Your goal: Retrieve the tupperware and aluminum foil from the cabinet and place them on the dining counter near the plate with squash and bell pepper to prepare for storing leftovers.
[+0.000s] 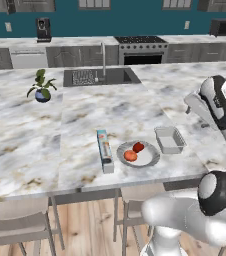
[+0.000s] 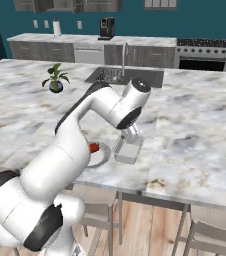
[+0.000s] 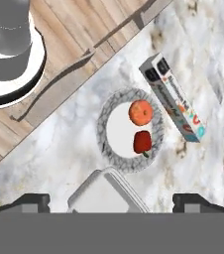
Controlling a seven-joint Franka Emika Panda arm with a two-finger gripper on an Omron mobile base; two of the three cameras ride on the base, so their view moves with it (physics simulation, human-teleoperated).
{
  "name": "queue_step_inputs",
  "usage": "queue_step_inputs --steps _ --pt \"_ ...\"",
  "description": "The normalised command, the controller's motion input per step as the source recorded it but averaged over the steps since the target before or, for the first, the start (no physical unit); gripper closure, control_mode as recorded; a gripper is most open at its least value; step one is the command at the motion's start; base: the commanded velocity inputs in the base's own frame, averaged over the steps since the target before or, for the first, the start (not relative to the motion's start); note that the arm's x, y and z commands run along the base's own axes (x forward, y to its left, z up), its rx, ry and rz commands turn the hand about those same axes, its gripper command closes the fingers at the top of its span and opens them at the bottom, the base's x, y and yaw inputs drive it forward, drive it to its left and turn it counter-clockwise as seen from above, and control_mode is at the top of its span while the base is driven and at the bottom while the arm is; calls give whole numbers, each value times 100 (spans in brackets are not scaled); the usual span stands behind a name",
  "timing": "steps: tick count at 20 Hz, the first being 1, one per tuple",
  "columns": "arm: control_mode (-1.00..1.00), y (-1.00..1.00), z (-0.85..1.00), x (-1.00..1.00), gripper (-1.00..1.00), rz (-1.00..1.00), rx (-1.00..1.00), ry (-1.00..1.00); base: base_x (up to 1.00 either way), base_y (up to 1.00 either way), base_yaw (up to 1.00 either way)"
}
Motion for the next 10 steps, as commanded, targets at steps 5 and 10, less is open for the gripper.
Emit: queue_step_inputs --steps 5,10 --pt "-100 68 52 -100 -100 0 -26 -90 0 0 0" --pt "-100 54 81 -82 -100 0 -28 -47 0 0 0"
